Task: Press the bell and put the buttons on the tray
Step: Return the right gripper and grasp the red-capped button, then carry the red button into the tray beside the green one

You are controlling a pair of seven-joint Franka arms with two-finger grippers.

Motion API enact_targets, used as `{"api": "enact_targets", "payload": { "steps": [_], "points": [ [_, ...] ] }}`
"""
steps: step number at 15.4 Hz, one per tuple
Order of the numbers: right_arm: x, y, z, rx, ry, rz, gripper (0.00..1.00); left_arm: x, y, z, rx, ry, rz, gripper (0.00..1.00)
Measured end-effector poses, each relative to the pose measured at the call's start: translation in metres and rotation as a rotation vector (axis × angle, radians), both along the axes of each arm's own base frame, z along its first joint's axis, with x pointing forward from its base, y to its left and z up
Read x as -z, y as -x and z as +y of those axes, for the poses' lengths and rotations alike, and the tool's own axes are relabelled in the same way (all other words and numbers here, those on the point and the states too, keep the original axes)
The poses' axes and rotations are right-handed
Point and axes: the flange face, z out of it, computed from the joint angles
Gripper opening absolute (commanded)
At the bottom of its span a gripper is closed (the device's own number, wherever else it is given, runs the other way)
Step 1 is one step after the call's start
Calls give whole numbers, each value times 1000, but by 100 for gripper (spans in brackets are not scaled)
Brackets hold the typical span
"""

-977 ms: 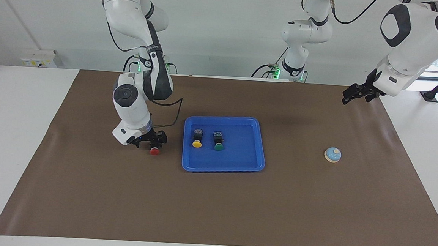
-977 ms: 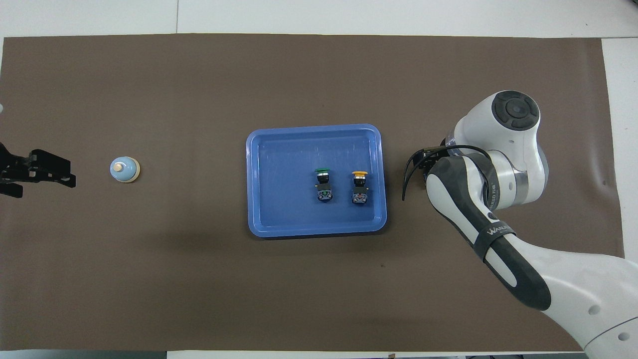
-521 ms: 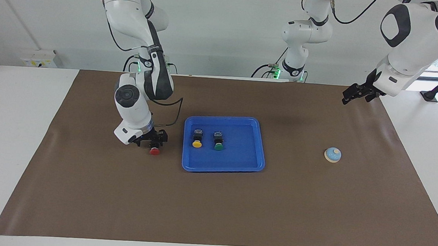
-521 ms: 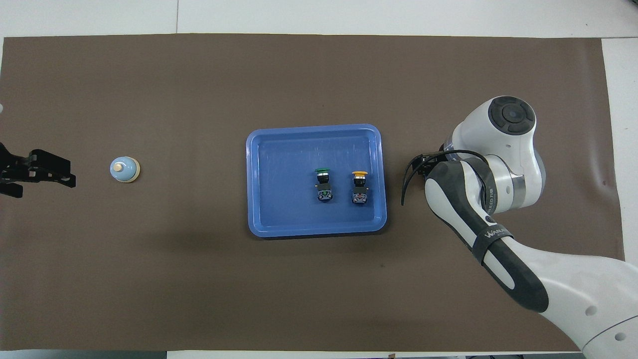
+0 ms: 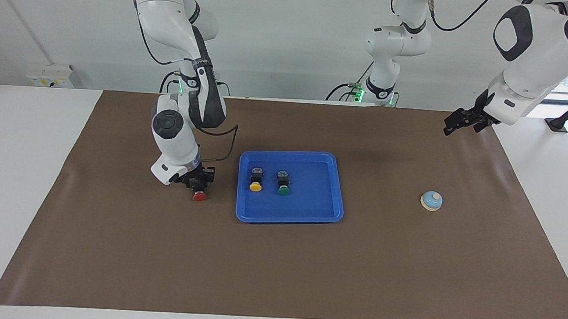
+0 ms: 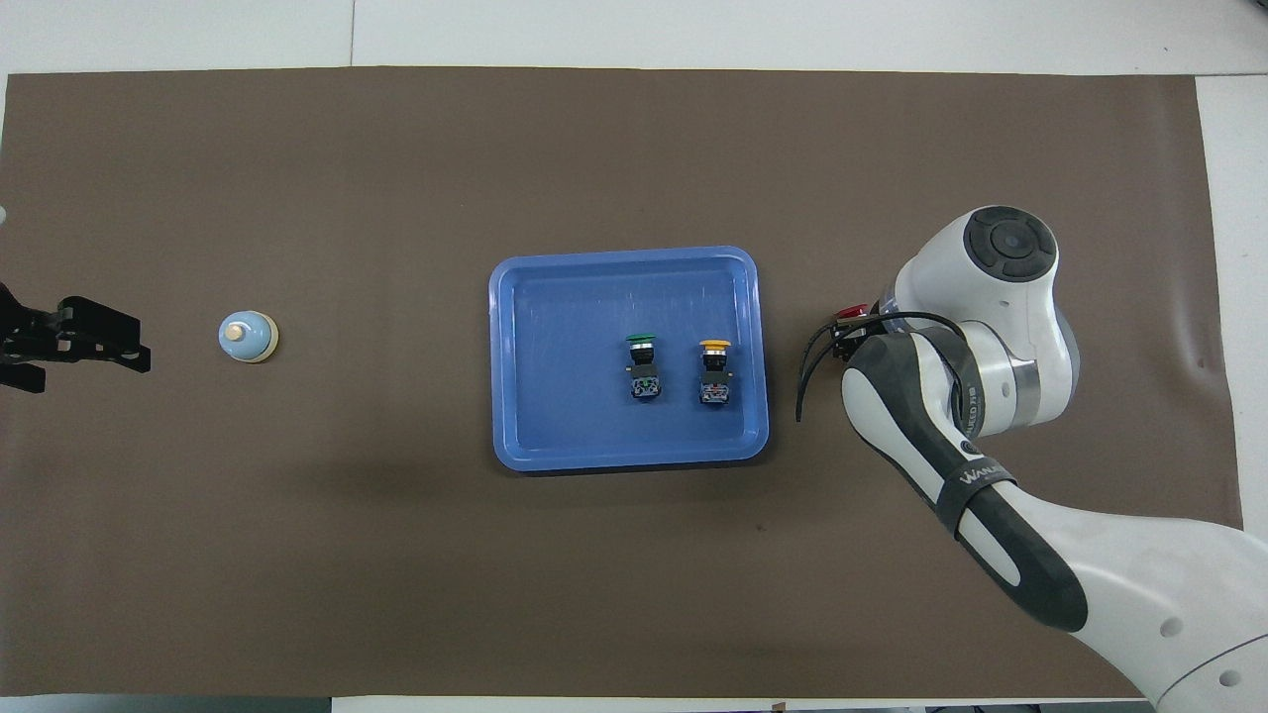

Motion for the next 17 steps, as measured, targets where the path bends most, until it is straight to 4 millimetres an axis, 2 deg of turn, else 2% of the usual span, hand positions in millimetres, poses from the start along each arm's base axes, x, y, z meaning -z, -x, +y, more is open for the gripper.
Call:
{"api": "enact_targets", "payload": {
  "steps": [1,4,6,8,9,11,13,15,17],
  "points": [
    [-1,0,1,-1,0,-1,0,0,0,0,0,0,0,100],
    [-8,-2,11,-6,-3,-22,0,0,0,0,0,0,0,100],
    [-24,-9,26,-25,-11,-54,0,0,0,0,0,0,0,100],
    [-50,-16,54,-56,-20,-62,0,0,0,0,0,0,0,100],
    [-67,-16,78,-52,-26,-61,0,0,0,0,0,0,0,100],
    [-98,-7,141,-17,-31,-68,0,0,0,0,0,0,0,100],
    [-112,13,209,11,-30,-73,0,0,0,0,0,0,0,100],
    [-105,34,268,24,-29,-73,0,0,0,0,0,0,0,100],
    [-88,45,309,38,-23,-67,0,0,0,0,0,0,0,100]
  ]
}}
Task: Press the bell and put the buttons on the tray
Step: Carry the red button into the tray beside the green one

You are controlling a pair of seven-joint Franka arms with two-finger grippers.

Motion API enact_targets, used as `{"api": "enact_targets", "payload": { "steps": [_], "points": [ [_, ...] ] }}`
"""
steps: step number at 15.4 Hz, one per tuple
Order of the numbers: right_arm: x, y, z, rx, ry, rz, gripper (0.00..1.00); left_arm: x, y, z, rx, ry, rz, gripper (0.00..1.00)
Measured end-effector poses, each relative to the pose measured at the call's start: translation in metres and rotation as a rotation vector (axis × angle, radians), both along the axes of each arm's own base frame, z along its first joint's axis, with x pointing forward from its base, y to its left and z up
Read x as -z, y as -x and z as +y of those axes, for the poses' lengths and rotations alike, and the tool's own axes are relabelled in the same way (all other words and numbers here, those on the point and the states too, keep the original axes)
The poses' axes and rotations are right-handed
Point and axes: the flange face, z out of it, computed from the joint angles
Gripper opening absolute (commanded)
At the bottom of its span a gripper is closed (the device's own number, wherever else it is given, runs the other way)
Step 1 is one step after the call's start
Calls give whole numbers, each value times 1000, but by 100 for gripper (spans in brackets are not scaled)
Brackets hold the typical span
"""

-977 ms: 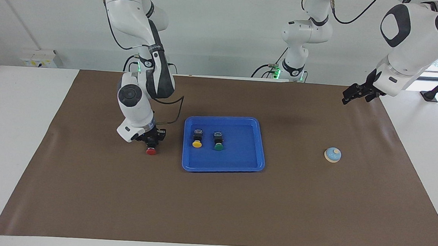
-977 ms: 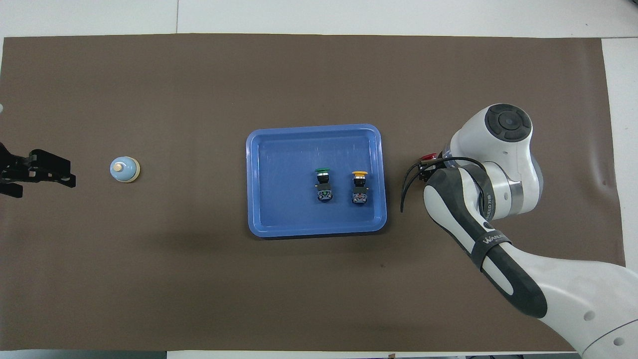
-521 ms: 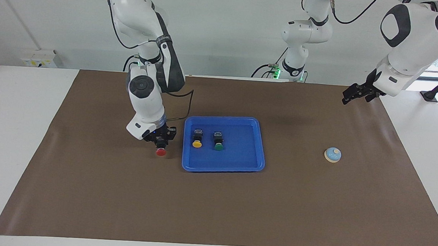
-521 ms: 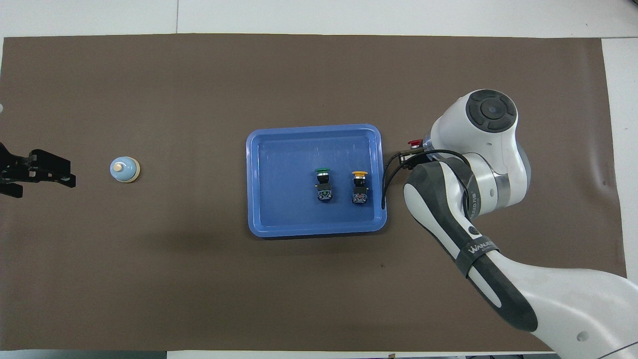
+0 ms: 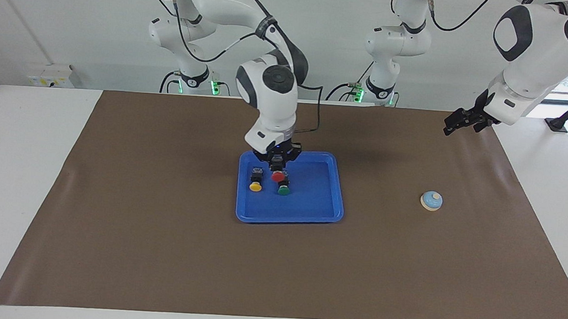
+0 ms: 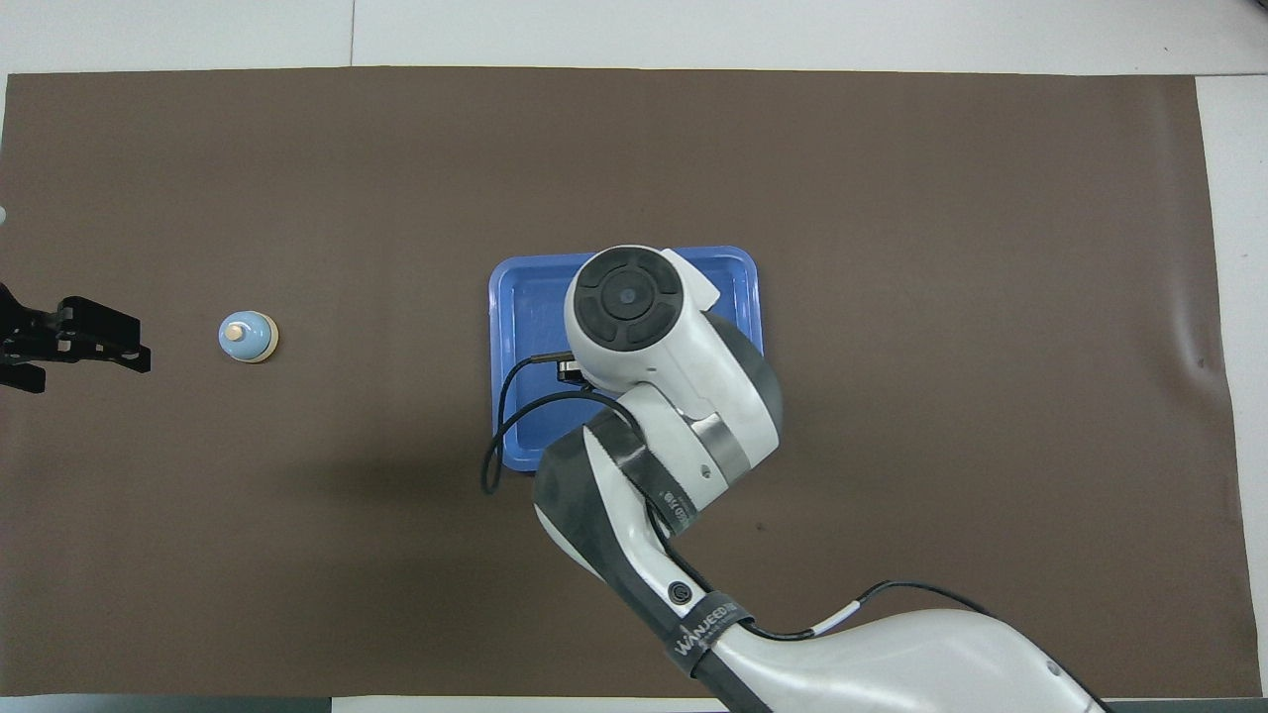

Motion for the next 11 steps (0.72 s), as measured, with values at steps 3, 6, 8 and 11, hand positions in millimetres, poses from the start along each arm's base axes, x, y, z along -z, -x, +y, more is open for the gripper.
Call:
{"api": "enact_targets", "payload": {
  "steps": [3,6,8,11],
  "points": [
    [18,-10,30,23,-6,-7,0,0,0,0,0,0,0,100],
    [36,-19,41,36,-2,-2,0,0,0,0,0,0,0,100],
    [47,-17,47,39,2,3,3,0,0,0,0,0,0,100],
    [50,-18,50,41,-9,-11,42,0,0,0,0,0,0,100]
  ]
}}
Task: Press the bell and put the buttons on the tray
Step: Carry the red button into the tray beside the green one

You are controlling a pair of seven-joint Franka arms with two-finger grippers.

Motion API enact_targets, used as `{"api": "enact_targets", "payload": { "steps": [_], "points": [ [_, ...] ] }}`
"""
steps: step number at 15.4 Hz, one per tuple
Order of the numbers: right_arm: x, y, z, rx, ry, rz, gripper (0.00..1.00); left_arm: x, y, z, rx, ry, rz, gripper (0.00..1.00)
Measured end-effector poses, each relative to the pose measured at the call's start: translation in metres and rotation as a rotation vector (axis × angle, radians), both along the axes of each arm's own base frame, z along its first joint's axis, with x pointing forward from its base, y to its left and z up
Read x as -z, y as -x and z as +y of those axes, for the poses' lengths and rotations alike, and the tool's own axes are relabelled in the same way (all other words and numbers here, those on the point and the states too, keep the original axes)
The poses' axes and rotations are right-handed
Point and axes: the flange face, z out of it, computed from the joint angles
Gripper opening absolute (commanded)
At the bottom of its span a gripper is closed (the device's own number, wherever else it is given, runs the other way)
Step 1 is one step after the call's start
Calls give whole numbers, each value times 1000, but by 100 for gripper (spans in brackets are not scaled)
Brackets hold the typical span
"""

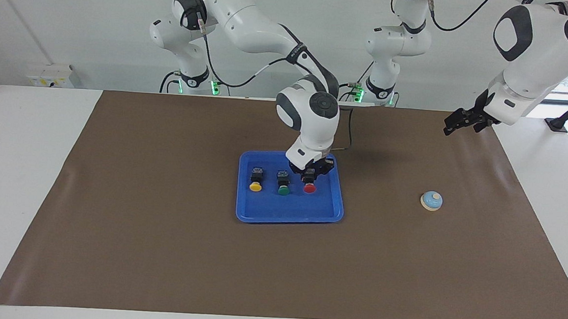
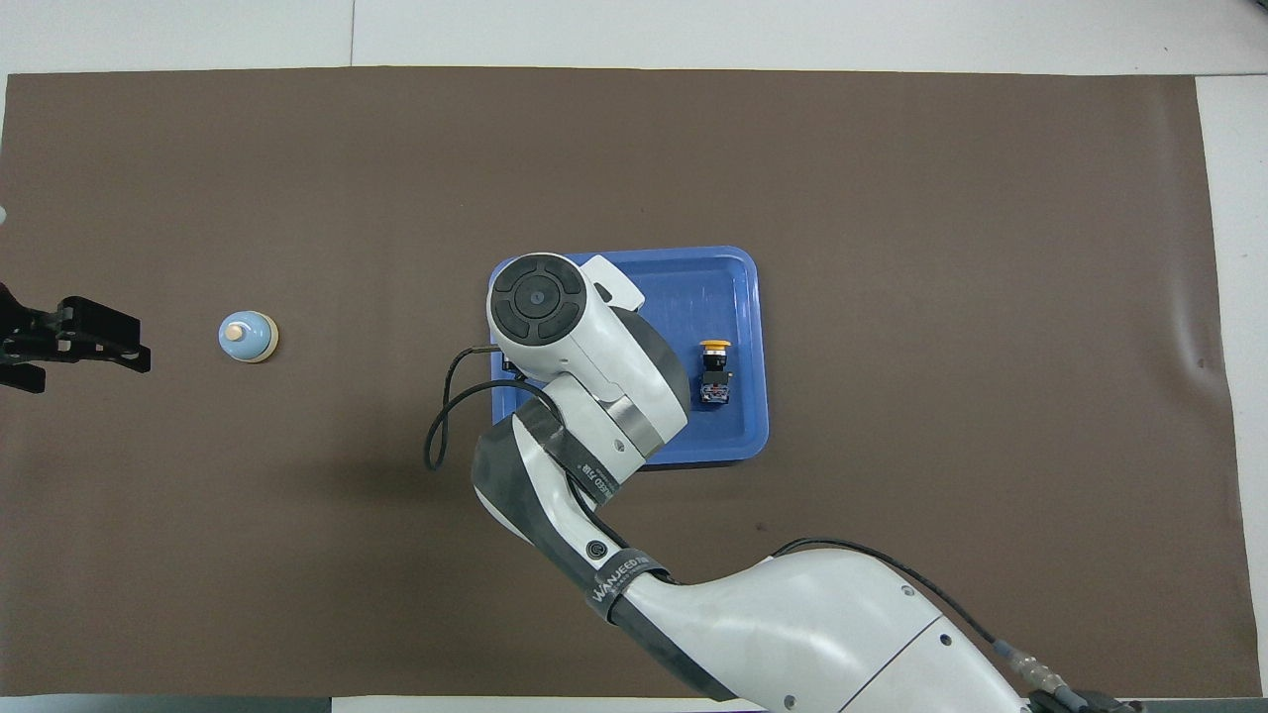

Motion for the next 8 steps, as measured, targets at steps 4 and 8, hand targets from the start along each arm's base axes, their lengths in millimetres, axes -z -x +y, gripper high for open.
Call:
{"api": "enact_targets", "payload": {
  "steps": [4,8],
  "points": [
    [1,-1,-1,2,2,2,73,0,0,0,0,0,0,100],
    [5,0,-2,2,6,6,84,0,0,0,0,0,0,100]
  ]
}}
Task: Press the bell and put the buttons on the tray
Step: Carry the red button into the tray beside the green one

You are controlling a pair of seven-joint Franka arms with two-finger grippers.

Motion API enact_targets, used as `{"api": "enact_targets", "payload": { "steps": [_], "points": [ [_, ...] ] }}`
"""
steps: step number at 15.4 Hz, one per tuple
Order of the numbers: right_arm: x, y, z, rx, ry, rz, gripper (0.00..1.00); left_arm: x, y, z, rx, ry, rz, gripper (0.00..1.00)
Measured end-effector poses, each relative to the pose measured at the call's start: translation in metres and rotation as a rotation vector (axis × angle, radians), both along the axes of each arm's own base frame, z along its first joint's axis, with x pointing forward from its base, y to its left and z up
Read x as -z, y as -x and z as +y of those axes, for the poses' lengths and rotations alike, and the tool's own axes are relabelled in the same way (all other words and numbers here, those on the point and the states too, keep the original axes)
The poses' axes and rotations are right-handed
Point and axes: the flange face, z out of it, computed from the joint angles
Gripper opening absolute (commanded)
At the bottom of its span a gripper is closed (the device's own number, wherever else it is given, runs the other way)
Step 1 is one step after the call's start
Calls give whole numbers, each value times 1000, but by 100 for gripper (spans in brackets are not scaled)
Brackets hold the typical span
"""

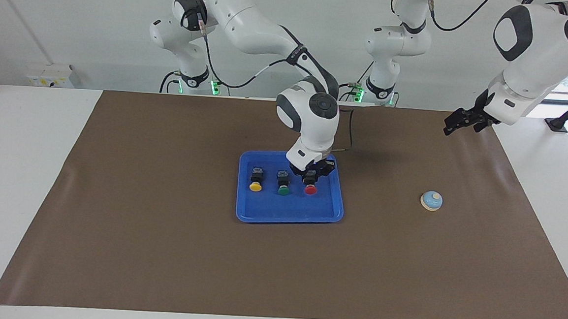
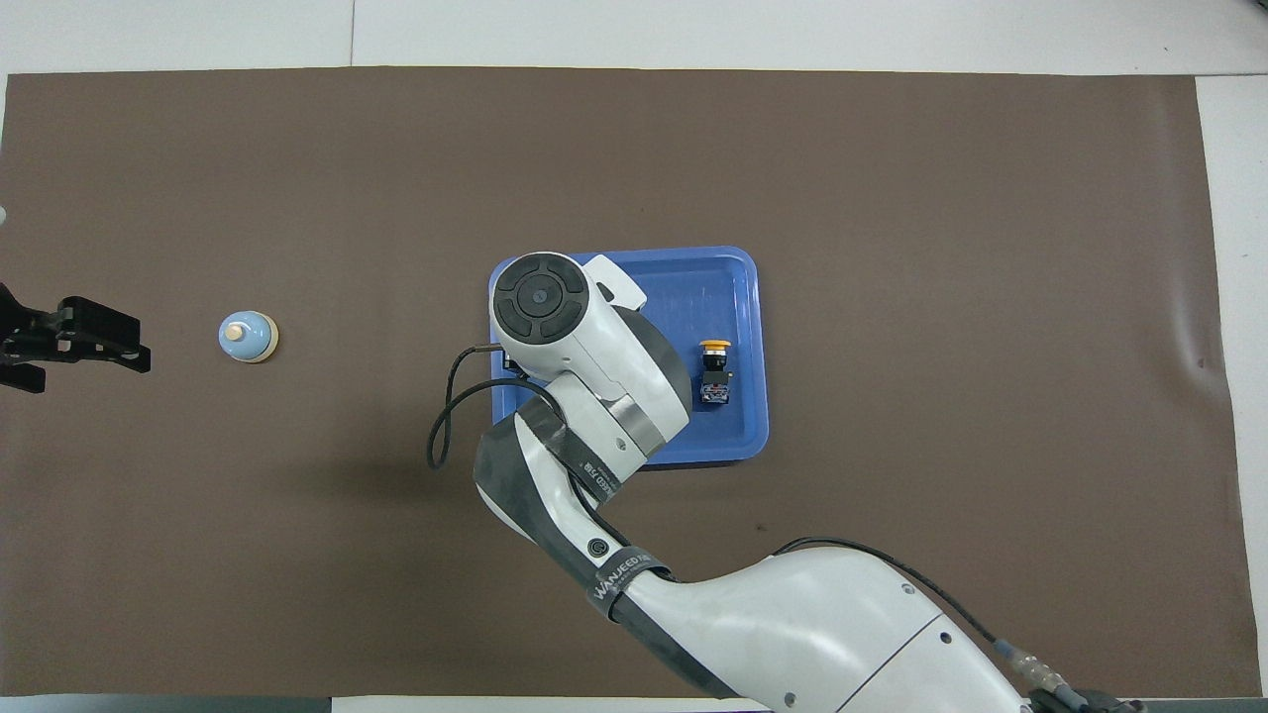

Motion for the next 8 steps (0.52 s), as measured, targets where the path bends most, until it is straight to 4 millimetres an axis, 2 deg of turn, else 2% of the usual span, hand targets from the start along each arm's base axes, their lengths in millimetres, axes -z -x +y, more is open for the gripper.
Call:
{"api": "enact_targets", "payload": {
  "steps": [1,4,6,8],
  "points": [
    [0,0,0,0,0,0,97,0,0,0,0,0,0,100],
    [-9,-4,-7,10,13,5,100,0,0,0,0,0,0,100],
    [-34,-13,-23,30,21,-5,100,0,0,0,0,0,0,100],
    [-73,-24,-52,29,31,-18,100,0,0,0,0,0,0,100]
  ]
}}
